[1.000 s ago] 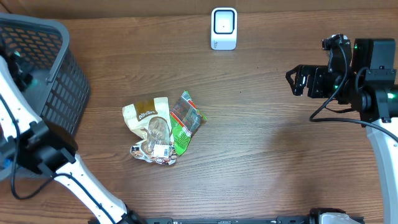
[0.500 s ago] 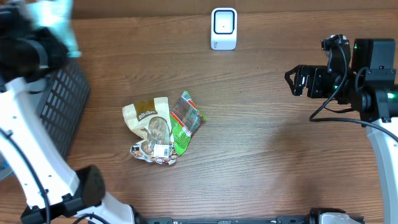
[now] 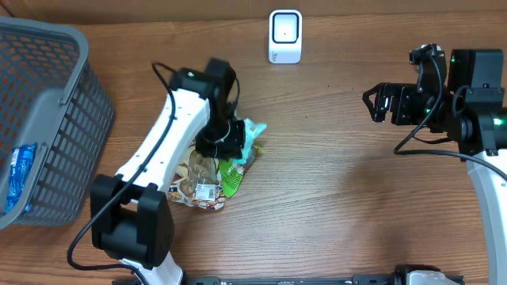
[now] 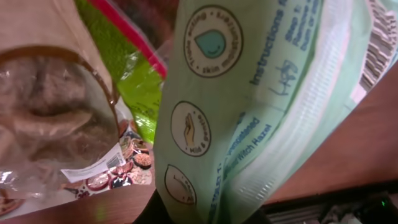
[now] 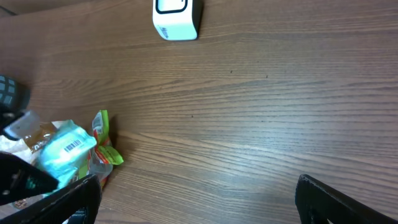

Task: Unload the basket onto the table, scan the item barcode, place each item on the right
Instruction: 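Carry the wipes pack out and drop it on the pile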

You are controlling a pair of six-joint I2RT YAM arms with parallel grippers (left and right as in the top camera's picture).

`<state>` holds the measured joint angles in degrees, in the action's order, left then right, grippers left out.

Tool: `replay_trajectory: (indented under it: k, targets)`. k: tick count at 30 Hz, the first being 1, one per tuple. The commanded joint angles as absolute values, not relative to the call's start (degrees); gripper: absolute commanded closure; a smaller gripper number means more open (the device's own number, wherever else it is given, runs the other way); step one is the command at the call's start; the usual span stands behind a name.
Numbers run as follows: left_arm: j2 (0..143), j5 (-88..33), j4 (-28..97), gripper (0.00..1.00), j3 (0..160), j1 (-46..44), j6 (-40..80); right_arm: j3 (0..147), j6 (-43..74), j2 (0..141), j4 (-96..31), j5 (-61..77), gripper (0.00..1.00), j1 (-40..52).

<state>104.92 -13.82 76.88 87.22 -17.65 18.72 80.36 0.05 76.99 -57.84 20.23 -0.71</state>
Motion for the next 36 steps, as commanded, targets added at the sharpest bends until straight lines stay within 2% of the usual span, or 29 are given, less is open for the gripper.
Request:
replay_trajectory:
  k: [1, 3, 4, 5, 6, 7, 8, 11, 17, 19, 22, 29, 34, 36]
  targets:
    - [104.1, -8.2, 75.8, 0.96, 86.1, -16.7, 26.8, 81.7, 0.2, 76.8, -57.5, 20.7, 0.0, -0.7]
    - [104.1, -6.8, 75.8, 0.96, 86.2, -16.6, 27.9, 81.7, 0.2, 76.8, -57.6, 20.7, 0.0, -0.7]
    - [104.1, -6.6, 75.8, 0.89, 86.2, -16.5, 27.9, 81.7, 0.2, 76.8, -57.6, 20.7, 0.0, -0.7]
    - [104.1, -6.5, 75.8, 0.63, 86.2, -16.5, 27.8, 81.7, 0.2, 76.8, -57.6, 20.7, 0.0, -0.7]
    - [104.1, -6.4, 75.9, 0.42, 86.2, -16.5, 27.8, 81.7, 0.2, 76.8, -57.6, 20.7, 0.0, -0.7]
    - [104.1, -6.4, 75.8, 0.27, 86.2, -16.5, 27.8, 81.7, 0.2, 76.8, -57.6, 20.7, 0.0, -0.7]
    - [104.1, -6.5, 76.0, 0.19, 86.3, -16.5, 27.6, 81.7, 0.2, 76.8, -57.6, 20.7, 0.0, -0.7]
    - [104.1, -7.5, 77.2, 0.17, 88.4, -16.4, 26.8, 81.7, 0.2, 76.8, -57.5, 20.7, 0.0, -0.7]
    - [104.1, -3.1, 88.6, 0.17, 114.2, -12.6, 22.7, 81.7, 0.2, 76.8, -57.6, 20.7, 0.0, -0.7]
    - [104.1, 1.3, 93.4, 0.13, 127.3, -7.6, 21.6, 81.7, 0.2, 76.8, -57.5, 20.7, 0.0, -0.7]
    - [104.1, 5.0, 96.8, 0.09, 138.0, 1.8, 18.9, 81.7, 0.2, 76.8, -57.5, 20.7, 0.0, -0.7]
    - [104.3, 5.4, 96.8, 0.1, 139.5, 28.6, 10.4, 81.7, 0.1, 76.8, -57.5, 20.6, 0.0, -0.7]
    - [104.3, 4.8, 95.9, 0.13, 134.3, 42.2, 9.0, 81.7, -0.1, 76.8, -57.5, 20.6, 0.0, -0.7]
    - [104.3, 4.4, 89.9, 0.15, 128.7, 47.5, 8.7, 81.7, -0.1, 76.8, -57.0, 20.7, 0.0, -0.7]
